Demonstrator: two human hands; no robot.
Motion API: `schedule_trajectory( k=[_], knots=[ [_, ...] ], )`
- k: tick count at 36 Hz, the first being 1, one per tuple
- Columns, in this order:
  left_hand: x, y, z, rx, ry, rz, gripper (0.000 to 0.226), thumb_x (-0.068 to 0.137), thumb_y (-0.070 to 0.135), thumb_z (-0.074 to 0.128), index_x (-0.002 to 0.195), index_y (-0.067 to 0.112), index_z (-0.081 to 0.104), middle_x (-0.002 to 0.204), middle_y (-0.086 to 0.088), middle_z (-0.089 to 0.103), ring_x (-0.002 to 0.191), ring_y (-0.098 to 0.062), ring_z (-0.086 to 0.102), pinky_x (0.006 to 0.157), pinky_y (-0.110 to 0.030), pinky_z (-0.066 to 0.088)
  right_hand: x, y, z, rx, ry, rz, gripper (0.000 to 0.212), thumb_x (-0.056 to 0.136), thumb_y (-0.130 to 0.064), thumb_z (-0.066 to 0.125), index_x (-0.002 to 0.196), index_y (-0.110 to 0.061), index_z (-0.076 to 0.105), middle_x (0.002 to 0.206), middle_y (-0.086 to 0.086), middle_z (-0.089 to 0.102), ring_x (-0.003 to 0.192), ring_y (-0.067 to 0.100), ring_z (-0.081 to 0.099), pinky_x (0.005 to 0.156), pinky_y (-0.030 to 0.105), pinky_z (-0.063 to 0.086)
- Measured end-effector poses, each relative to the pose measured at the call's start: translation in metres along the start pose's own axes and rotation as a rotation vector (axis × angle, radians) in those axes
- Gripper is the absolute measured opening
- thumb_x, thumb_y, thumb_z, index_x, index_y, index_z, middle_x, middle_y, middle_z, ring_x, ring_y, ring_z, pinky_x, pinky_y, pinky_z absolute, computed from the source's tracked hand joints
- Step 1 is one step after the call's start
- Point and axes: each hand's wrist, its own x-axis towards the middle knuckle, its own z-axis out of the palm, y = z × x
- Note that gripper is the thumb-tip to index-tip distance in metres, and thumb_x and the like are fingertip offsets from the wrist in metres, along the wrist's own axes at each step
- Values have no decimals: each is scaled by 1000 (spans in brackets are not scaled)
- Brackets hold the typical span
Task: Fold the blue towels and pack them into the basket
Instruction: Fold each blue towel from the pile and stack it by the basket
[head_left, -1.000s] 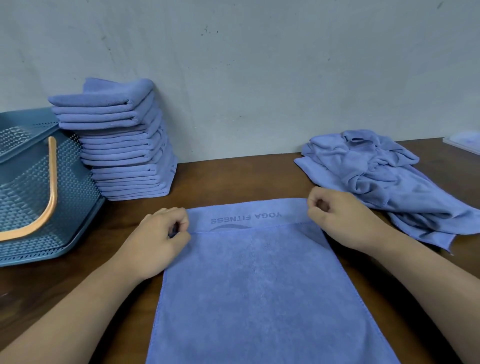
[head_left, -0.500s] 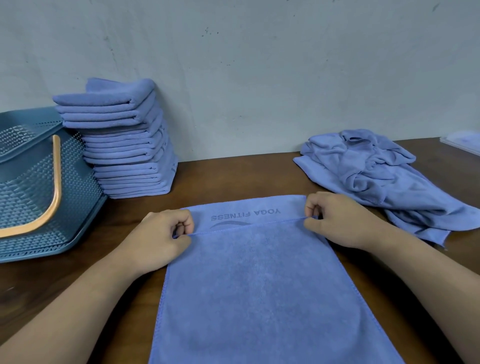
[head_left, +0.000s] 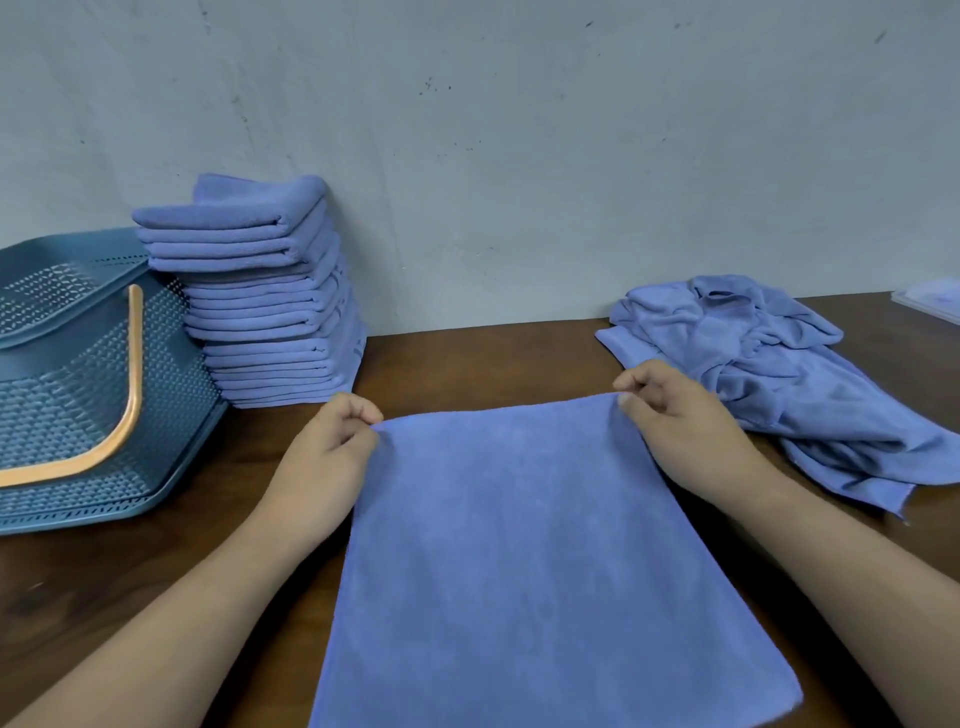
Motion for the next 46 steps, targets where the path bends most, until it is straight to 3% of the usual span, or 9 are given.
schedule_trajectory(
  k=[4, 8, 11, 15, 21, 30, 33, 37, 46],
  knots=[
    [3, -8, 0, 117, 16, -28, 16, 106, 29, 56, 119, 39, 57, 94, 4, 73, 91, -18, 67, 84, -35, 48, 0, 9, 6, -21, -72, 11, 17, 104, -36, 61, 118, -46, 58, 91, -12, 69, 81, 1, 63, 74, 20, 47],
    [4, -9, -8, 197, -159, 0, 29, 97, 17, 66, 117, 37, 58, 93, -3, 72, 84, -28, 67, 79, -48, 54, -4, 14, 6, -64, -131, -42, 18, 94, -19, 71, 101, -34, 64, 79, -3, 62, 71, 19, 58, 70, 34, 47],
    [5, -12, -10, 214, -183, 29, 35, 91, 2, 64, 110, 32, 58, 88, -15, 67, 69, -27, 54, 67, -41, 45, -5, 14, 7, -139, -139, -77, 19, 92, -14, 73, 87, -33, 69, 76, -4, 61, 63, 8, 52, 63, 19, 40],
    [8, -6, -10, 13, -25, 76, 29, 95, -1, 63, 105, 26, 58, 93, -15, 70, 83, -45, 60, 76, -41, 45, -5, 15, 10, -176, -128, -96, 23, 94, -14, 72, 87, -36, 72, 83, -4, 60, 71, 8, 56, 66, 16, 41],
    [10, -14, -2, 272, 94, 70, 18, 103, 18, 63, 102, 32, 52, 98, 8, 68, 86, -9, 65, 70, -24, 45, -4, 20, 13, -176, -112, -127, 23, 98, -14, 70, 97, -36, 74, 81, -5, 56, 75, 8, 56, 68, 13, 40],
    [9, -23, -2, 383, 4, 82, 17, 98, 12, 65, 91, 26, 58, 79, -2, 64, 58, -12, 51, 54, -21, 42, 1, 10, 13, -56, 107, -156, 29, 100, -2, 64, 102, -26, 82, 95, -13, 72, 86, 5, 66, 74, 8, 45],
    [10, -23, -2, 409, -15, 100, 23, 100, 12, 64, 92, 33, 67, 87, 6, 61, 74, -5, 56, 64, -11, 43, 10, 14, 20, -192, 73, -175, 30, 103, -6, 59, 117, -23, 78, 102, -18, 64, 94, -3, 62, 81, 7, 41],
    [10, -25, 0, 368, -12, 102, 31, 101, 4, 61, 100, 33, 74, 102, 16, 63, 93, 2, 57, 76, -2, 38, 8, 26, 29, -425, -89, -159, 33, 103, -15, 55, 131, -22, 72, 121, -5, 63, 107, 20, 56, 91, 25, 39],
    [13, -29, 4, 562, -45, 102, 39, 105, 24, 56, 144, 25, 60, 142, 11, 57, 121, -10, 47, 104, -24, 38, 7, 26, 30, -458, -78, -141, 35, 106, -19, 54, 139, -19, 67, 131, -2, 62, 107, 20, 49, 91, 23, 33]
  ],
)
